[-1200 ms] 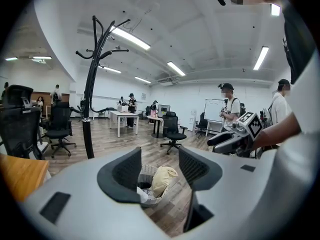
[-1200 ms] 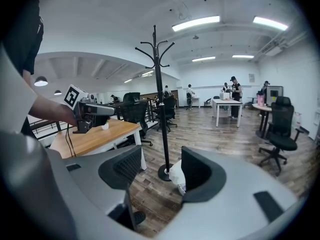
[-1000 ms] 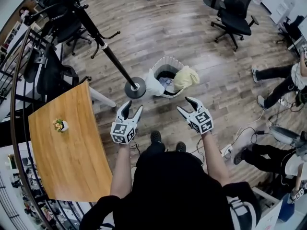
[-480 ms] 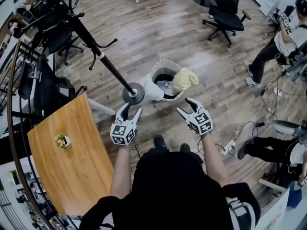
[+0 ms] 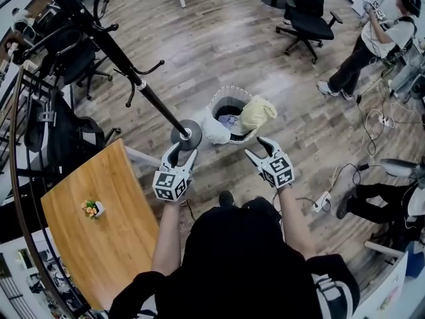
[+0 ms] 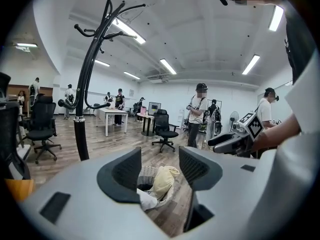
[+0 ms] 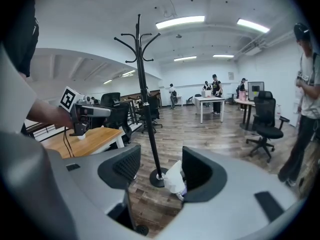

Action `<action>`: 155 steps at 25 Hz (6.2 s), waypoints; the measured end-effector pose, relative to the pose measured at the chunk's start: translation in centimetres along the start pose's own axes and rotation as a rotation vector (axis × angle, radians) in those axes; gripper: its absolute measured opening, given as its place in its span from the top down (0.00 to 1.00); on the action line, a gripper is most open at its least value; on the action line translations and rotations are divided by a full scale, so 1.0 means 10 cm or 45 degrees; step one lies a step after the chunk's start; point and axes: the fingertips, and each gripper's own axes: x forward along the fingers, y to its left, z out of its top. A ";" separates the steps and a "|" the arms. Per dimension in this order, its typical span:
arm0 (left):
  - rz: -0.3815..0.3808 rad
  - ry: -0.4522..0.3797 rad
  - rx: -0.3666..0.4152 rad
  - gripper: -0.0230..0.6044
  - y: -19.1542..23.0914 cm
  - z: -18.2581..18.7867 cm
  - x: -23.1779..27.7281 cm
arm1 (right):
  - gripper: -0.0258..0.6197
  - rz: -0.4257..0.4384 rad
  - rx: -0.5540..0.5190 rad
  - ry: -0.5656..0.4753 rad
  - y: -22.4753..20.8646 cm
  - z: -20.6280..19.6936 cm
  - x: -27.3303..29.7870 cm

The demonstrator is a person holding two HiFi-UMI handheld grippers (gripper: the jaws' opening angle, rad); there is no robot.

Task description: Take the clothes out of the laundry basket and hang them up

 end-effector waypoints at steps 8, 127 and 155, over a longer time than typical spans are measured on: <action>0.002 0.020 -0.018 0.59 0.11 -0.04 0.02 | 0.54 0.012 0.002 0.018 0.03 0.03 0.13; -0.075 0.757 -0.272 0.59 1.85 -3.95 3.13 | 0.61 0.316 0.457 0.688 -1.21 -3.47 3.56; -0.128 0.837 -0.176 0.89 1.86 -3.78 3.37 | 0.95 0.369 0.545 0.602 -1.12 -3.08 3.57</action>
